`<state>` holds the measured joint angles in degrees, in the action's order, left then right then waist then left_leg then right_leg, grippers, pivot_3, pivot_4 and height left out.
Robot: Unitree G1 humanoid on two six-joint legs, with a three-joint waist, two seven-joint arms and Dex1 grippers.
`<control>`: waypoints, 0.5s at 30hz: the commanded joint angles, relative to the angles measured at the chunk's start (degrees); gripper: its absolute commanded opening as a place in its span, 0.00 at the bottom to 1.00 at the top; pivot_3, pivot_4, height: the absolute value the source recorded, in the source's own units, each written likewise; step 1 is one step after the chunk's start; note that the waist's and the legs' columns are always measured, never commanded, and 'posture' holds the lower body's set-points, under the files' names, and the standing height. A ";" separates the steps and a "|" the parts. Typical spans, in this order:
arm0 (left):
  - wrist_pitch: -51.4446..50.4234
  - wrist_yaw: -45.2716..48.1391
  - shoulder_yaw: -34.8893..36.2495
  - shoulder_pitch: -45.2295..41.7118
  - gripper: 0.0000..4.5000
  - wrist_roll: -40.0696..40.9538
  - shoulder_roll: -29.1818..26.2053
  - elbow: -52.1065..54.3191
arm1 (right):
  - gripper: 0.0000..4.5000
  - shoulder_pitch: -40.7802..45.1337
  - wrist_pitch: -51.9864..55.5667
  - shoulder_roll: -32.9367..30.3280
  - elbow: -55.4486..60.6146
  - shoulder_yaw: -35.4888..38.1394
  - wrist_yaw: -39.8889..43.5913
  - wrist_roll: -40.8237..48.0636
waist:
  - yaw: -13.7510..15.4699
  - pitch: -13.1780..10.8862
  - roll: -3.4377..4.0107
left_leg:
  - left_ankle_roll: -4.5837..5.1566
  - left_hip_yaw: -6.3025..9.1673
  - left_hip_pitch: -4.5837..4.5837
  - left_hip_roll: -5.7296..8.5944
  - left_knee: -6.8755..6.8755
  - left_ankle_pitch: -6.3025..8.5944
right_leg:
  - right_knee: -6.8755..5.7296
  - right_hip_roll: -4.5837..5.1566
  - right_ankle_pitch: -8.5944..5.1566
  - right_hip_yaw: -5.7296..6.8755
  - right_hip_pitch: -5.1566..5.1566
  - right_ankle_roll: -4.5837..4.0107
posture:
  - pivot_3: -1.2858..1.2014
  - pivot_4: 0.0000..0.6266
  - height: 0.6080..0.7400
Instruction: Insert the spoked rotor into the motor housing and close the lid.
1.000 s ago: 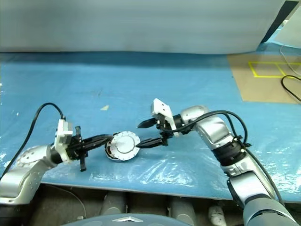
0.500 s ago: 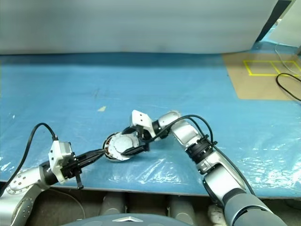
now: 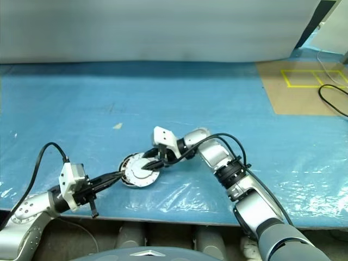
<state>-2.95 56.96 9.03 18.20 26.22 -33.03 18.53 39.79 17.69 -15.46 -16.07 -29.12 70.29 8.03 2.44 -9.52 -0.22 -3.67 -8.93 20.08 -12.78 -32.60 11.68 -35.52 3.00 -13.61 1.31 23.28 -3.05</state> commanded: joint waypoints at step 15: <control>1.74 -0.69 1.79 0.24 0.00 1.24 -0.07 -0.85 | 0.10 1.93 4.59 -0.30 5.82 3.25 0.91 1.66 | 0.07 0.00 0.00 | -0.02 -0.01 0.01 -0.01 -0.03 -0.01 | -0.05 -0.01 -0.01 -0.01 0.02 -0.03 | 0.52 0.24 1.00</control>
<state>-2.23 56.49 9.10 18.21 26.56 -32.89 16.68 41.08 21.84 -15.41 -14.11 -27.60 70.03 7.82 2.51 -9.52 -0.22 -3.69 -8.94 20.09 -12.79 -32.63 11.67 -35.57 2.99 -13.62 1.30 23.29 -3.08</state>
